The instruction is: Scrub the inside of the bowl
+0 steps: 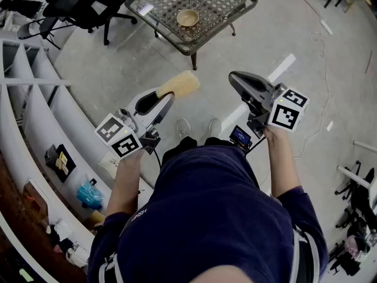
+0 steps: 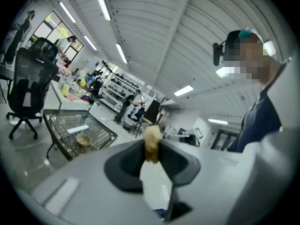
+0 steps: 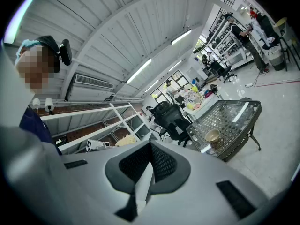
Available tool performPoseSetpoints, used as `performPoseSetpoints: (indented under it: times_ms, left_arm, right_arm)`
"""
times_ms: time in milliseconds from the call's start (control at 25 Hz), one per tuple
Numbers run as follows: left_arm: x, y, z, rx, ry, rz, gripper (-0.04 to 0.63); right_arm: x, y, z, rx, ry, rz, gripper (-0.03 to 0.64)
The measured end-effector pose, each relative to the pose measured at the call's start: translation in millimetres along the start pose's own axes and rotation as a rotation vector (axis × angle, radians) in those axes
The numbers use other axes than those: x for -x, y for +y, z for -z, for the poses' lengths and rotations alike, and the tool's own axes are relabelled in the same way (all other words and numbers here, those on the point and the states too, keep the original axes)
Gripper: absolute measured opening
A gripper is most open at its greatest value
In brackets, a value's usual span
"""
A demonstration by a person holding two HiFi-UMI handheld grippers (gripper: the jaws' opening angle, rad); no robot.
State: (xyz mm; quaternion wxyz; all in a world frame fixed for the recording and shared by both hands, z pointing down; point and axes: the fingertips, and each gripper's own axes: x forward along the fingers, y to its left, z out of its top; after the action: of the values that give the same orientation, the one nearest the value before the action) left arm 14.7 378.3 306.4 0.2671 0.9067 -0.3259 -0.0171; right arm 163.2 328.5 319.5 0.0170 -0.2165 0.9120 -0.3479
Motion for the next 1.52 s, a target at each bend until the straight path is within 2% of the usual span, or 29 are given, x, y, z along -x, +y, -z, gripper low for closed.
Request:
performPoseSetpoints:
  times_ms: [320,560,960,1200,1520]
  left_arm:
    - [-2,-5,4,0.027,-0.012,0.003,0.084]
    - [-16,-12,7,0.037,-0.017,-0.010,0.084]
    - [-15,-11,3,0.017,-0.057,-0.113,0.085]
    - [-14,0,7,0.040,-0.058,-0.138,0.086]
    - [-24,48,-9,0.066,-0.069,-0.106,0.086]
  right_arm:
    - [8,3,2,-0.023,-0.015,-0.018,0.006]
    - [23,-13,-2,-0.101,-0.053,-0.026,0.006]
    - [44,-41,-4,-0.126,-0.036,-0.018,0.008]
    - [37,-51,-4,-0.145,-0.030,-0.012,0.008]
    - [-13,-66,-15,-0.126,0.015,0.017,0.008]
